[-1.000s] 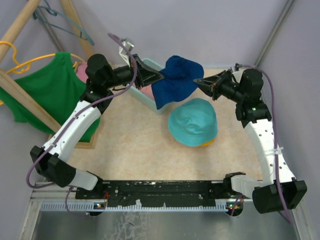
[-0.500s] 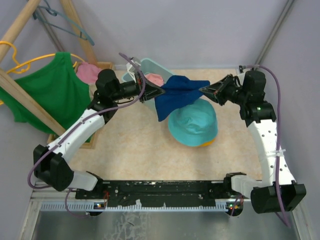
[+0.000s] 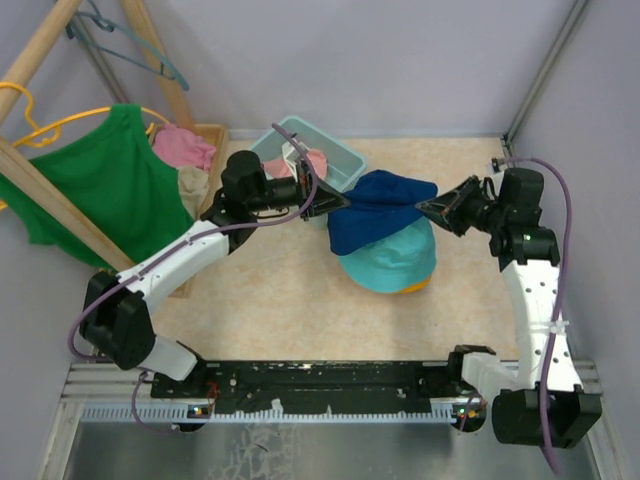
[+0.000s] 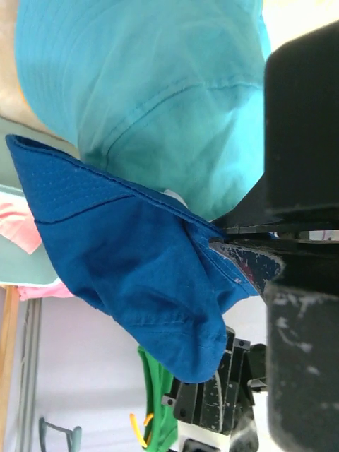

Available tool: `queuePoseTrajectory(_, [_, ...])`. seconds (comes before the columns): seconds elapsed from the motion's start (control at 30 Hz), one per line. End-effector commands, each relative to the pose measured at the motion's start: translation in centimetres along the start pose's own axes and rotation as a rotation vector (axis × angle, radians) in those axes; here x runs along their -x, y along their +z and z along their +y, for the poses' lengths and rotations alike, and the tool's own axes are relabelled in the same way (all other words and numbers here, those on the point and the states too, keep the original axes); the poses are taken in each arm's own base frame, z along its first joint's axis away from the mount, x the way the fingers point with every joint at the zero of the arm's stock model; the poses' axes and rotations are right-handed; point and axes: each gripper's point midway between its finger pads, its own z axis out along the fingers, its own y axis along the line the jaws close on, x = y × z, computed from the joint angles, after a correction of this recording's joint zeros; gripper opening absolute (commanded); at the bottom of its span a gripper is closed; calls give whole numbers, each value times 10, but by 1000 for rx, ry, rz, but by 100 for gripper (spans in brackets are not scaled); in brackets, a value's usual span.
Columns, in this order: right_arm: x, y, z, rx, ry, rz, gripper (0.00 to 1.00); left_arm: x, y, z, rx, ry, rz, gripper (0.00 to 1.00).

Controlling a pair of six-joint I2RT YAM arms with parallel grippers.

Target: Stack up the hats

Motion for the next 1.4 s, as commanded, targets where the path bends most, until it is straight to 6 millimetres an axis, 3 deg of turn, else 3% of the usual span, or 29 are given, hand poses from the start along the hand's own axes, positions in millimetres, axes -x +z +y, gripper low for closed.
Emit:
queuePoseTrajectory(0.0, [2,-14,-22,-60,-72,-53,0,-9,2,7,29,21,13,3])
queuePoseTrajectory(0.1, [-6,-18,-40,-88,-56,-46,0,-16,4,11,35,-8,32,15])
queuePoseTrajectory(0.23, [-14,-20,-62,-140,-53,-52,0,-18,6,15,52,-43,52,40])
queuePoseTrajectory(0.37, [-18,-15,-80,-161,-24,-50,0,-18,4,15,68,-64,66,48])
queuePoseTrajectory(0.5, [-21,-14,-88,-178,-18,-48,0,-24,-9,31,140,-131,70,57])
queuePoseTrajectory(0.67, [-22,-13,-110,-247,-32,-44,0,-43,-26,54,194,-253,54,59])
queuePoseTrajectory(0.8, [-23,-7,-123,-268,-26,-34,0,-59,-28,67,222,-293,77,59])
queuePoseTrajectory(0.93, [-19,-6,-120,-260,-27,-38,0,-81,-22,72,181,-380,122,61])
queuePoseTrajectory(1.13, [-15,-6,-112,-242,-27,-45,0,-89,-13,66,98,-522,115,62])
queuePoseTrajectory(1.37, [-11,-5,-105,-222,-24,-54,0,-111,-11,75,116,-605,167,65])
